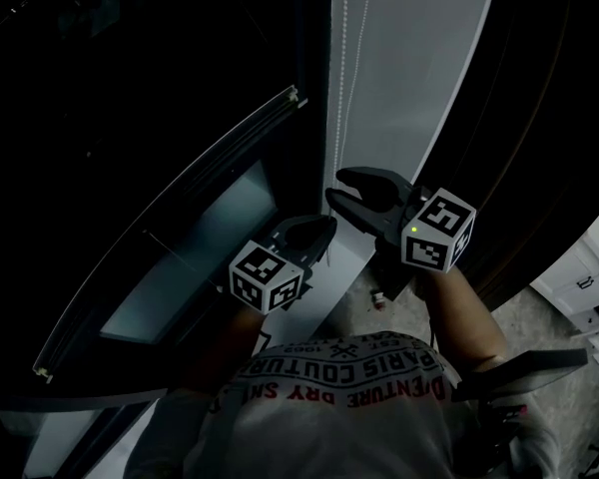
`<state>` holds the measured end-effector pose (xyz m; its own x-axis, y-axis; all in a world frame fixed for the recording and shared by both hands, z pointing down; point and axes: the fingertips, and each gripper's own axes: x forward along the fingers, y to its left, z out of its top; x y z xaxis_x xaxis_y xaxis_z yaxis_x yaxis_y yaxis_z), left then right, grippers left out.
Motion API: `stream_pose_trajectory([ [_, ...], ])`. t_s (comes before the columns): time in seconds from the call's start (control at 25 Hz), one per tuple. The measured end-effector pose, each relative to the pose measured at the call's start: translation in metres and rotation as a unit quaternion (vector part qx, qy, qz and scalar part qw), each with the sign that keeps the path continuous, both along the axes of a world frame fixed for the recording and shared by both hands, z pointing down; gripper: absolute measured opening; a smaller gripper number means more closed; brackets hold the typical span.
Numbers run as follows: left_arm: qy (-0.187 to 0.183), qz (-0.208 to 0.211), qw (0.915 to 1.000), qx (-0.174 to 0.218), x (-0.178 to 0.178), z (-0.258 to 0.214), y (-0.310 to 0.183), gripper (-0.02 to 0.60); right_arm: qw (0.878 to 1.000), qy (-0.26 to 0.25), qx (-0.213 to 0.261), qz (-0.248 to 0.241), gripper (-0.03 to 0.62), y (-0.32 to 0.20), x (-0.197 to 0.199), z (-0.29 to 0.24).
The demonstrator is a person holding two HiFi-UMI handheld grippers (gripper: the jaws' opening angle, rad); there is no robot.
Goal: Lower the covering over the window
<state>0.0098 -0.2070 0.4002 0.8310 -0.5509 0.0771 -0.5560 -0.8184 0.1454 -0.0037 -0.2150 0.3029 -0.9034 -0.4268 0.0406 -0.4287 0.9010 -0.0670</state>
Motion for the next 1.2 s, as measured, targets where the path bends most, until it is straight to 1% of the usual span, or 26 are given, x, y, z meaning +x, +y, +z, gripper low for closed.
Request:
stream_pose_trajectory([
  [0.12, -0.004, 0.004, 1.0, 0.002, 0.005, -0.001, 0.005, 0.006, 1.0, 0.001, 0.006, 0.001, 0.132, 0.0, -0.007, -0.01],
  [0.24, -0.003, 0.005, 1.0, 0.003, 0.006, -0.001, 0.008, 0.006, 1.0, -0.014, 0.005, 0.011, 0.035, 0.002, -0.006, -0.018],
  [0.28, -0.003, 0.005, 1.0, 0.004, 0.006, -0.001, 0.009, 0.006, 1.0, -0.017, 0.004, 0.012, 0.016, 0.003, -0.005, -0.019],
  [0.52, 0.0, 0.002, 1.0, 0.007, 0.004, -0.003, 0.011, 0.006, 0.999, -0.035, -0.004, 0.014, 0.011, 0.005, -0.003, -0.02],
  [0.64, -0.009, 0.0, 1.0, 0.002, 0.0, 0.003, 0.012, 0.006, 0.999, -0.036, -0.002, 0.017, 0.009, 0.007, -0.003, -0.015],
  [0.76, -0.031, 0.0, 0.9995, -0.01, 0.001, 0.025, 0.015, 0.006, 0.999, -0.022, -0.016, 0.016, 0.009, 0.009, -0.005, 0.007],
  [0.88, -0.027, -0.004, 0.9994, -0.019, 0.002, 0.041, 0.019, 0.006, 0.999, -0.033, -0.037, 0.022, 0.009, 0.01, -0.004, 0.023],
  [1.04, -0.049, -0.006, 0.9979, -0.042, 0.001, 0.07, 0.02, 0.006, 0.999, 0.002, -0.036, 0.03, 0.009, 0.01, -0.002, 0.053],
  [1.2, -0.051, -0.012, 0.9965, -0.065, -0.003, 0.097, 0.019, 0.006, 0.998, 0.012, -0.059, 0.036, 0.009, 0.012, -0.001, 0.083],
])
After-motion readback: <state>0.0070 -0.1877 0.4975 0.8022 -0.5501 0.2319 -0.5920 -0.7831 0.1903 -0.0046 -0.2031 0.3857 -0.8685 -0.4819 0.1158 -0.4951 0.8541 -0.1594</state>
